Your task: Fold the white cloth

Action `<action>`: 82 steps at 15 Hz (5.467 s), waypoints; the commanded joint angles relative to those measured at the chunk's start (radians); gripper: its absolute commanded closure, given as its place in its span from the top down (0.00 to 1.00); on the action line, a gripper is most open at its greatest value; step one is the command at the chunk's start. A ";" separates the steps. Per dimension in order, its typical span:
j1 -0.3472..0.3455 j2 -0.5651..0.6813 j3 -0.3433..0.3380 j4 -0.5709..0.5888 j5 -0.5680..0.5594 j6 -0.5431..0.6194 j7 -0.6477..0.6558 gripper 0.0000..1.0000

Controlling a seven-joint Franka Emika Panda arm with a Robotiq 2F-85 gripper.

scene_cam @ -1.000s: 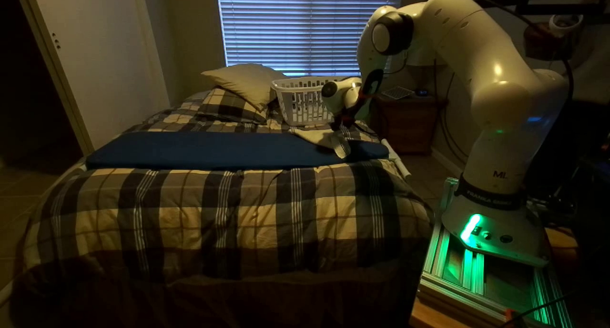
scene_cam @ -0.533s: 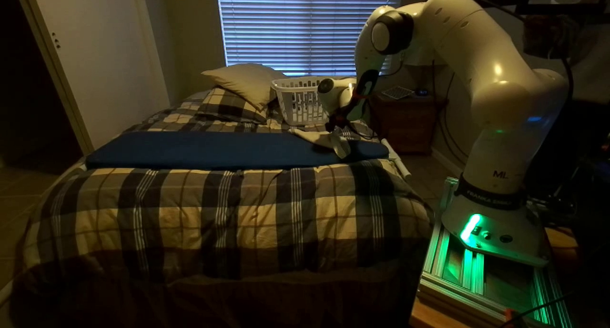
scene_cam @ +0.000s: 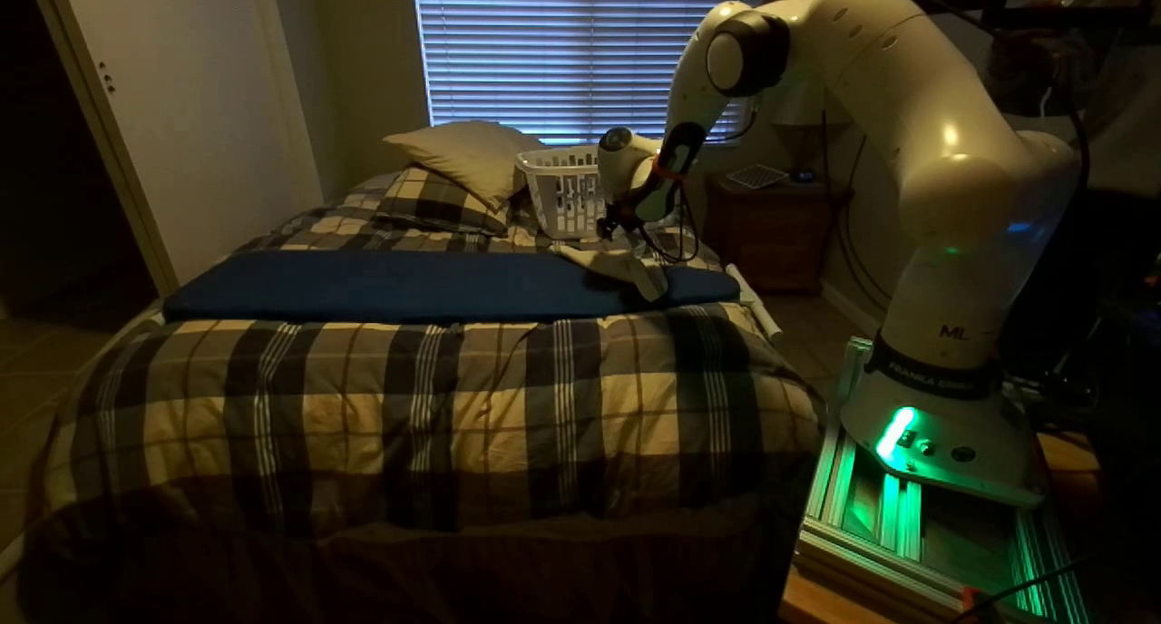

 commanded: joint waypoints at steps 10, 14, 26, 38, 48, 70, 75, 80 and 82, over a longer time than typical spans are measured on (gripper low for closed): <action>0.061 0.190 0.096 0.203 0.689 0.221 -0.478 1.00; 0.055 0.267 0.117 0.319 0.771 0.184 -0.571 1.00; 0.030 0.414 0.115 0.524 0.819 0.143 -0.628 0.44; -0.011 0.317 0.176 0.456 0.786 0.104 -0.636 0.05; 0.073 0.063 0.048 0.183 0.774 -0.126 -0.539 0.05; 0.602 -0.203 -0.496 -0.446 0.451 -0.095 -0.184 0.05; 0.697 -0.204 -0.579 -0.501 0.388 -0.147 -0.174 0.05; 0.730 -0.206 -0.573 -0.520 0.395 -0.242 -0.166 0.05; 0.732 -0.203 -0.563 -0.520 0.393 -0.272 -0.153 0.05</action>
